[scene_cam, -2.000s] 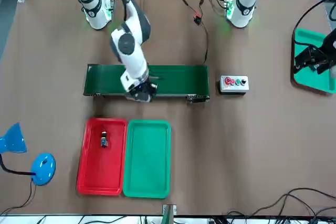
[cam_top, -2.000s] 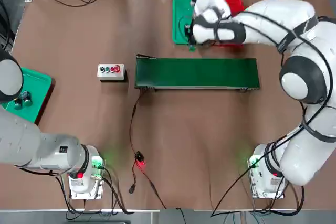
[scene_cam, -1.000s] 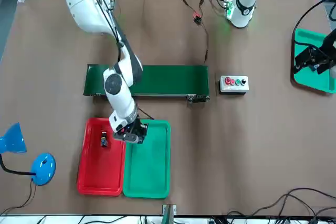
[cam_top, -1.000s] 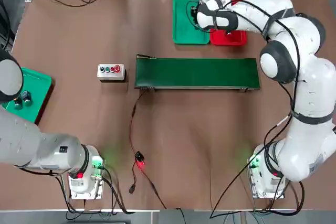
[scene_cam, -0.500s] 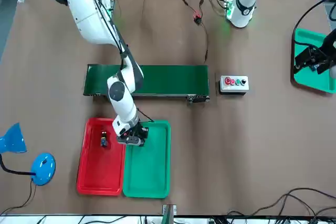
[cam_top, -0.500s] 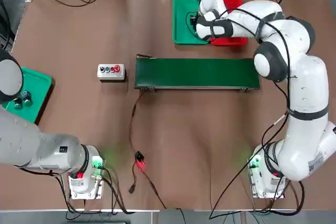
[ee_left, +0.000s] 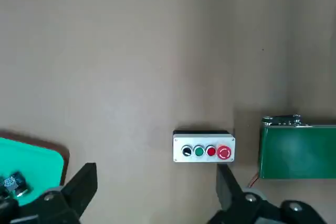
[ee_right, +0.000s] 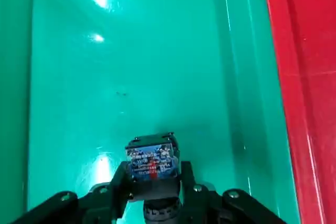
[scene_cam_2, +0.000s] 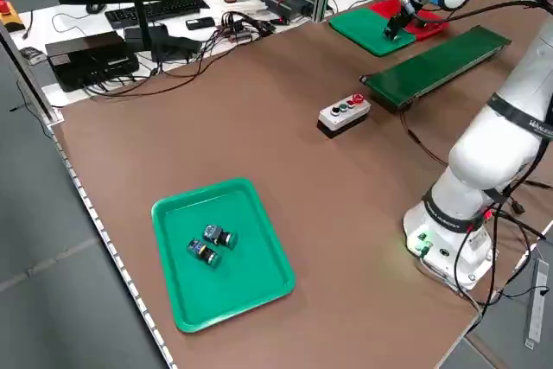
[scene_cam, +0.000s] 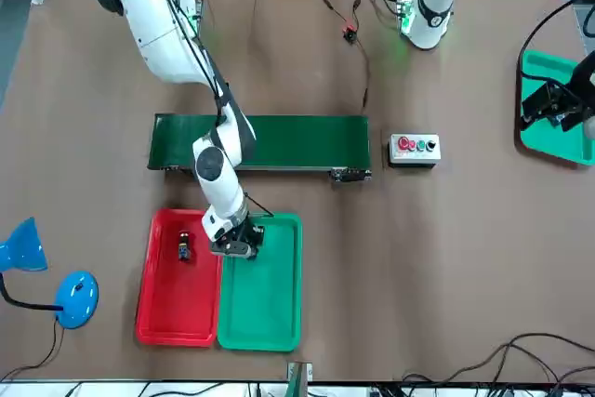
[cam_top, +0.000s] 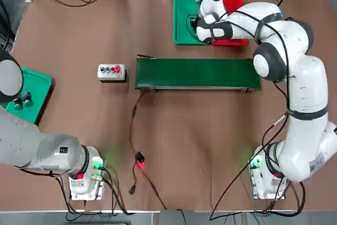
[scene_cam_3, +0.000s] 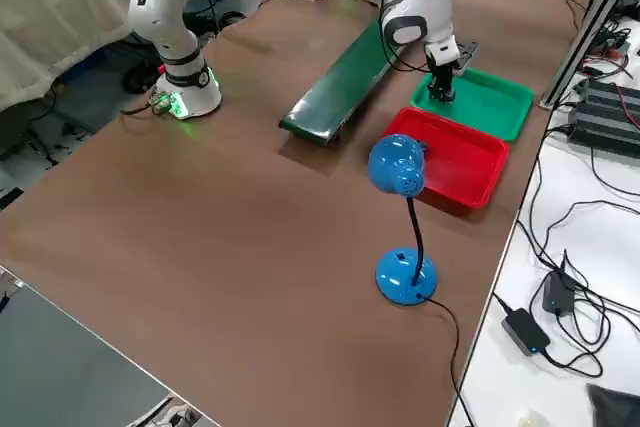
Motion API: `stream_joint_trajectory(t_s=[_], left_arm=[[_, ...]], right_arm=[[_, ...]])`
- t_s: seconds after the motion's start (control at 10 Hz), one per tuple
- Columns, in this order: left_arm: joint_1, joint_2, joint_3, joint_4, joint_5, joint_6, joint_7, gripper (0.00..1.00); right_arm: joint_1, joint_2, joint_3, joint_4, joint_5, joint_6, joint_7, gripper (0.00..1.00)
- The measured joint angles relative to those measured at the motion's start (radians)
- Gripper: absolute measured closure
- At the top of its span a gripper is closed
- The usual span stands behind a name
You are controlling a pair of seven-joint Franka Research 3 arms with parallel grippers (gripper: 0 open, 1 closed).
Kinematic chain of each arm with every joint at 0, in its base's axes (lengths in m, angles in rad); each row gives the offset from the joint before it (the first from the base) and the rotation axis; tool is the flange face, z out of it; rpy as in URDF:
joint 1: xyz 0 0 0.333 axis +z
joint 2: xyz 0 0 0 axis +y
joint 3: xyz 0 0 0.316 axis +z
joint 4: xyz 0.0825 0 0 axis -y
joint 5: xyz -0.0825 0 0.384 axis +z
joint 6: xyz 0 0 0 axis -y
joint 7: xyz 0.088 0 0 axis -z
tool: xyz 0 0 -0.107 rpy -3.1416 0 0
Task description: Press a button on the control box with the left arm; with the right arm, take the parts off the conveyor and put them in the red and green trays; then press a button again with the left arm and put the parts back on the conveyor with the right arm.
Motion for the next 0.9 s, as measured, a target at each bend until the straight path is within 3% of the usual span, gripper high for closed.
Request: stream_joint_trajectory(t_s=[0.1, 0.2, 0.4, 0.6, 0.8, 0.9], left_arm=[[0.000, 0.000, 0.000, 0.000, 0.000, 0.000, 0.000, 0.00], [0.000, 0.000, 0.000, 0.000, 0.000, 0.000, 0.000, 0.00], [0.000, 0.000, 0.000, 0.000, 0.000, 0.000, 0.000, 0.00], [0.000, 0.000, 0.000, 0.000, 0.000, 0.000, 0.000, 0.00], [-0.004, 0.000, -0.001, 0.000, 0.000, 0.000, 0.000, 0.00], [-0.007, 0.000, -0.002, 0.000, 0.000, 0.000, 0.000, 0.00]], right_arm=[[0.000, 0.000, 0.000, 0.000, 0.000, 0.000, 0.000, 0.44], [0.000, 0.000, 0.000, 0.000, 0.000, 0.001, 0.000, 0.43], [0.000, 0.000, 0.000, 0.001, 0.000, 0.004, 0.000, 0.31], [0.000, 0.000, 0.000, 0.012, 0.000, 0.004, -0.007, 0.03], [-0.002, -0.009, -0.002, 0.034, -0.017, -0.043, -0.042, 0.00], [-0.004, -0.026, -0.003, 0.060, -0.023, -0.134, -0.067, 0.00]])
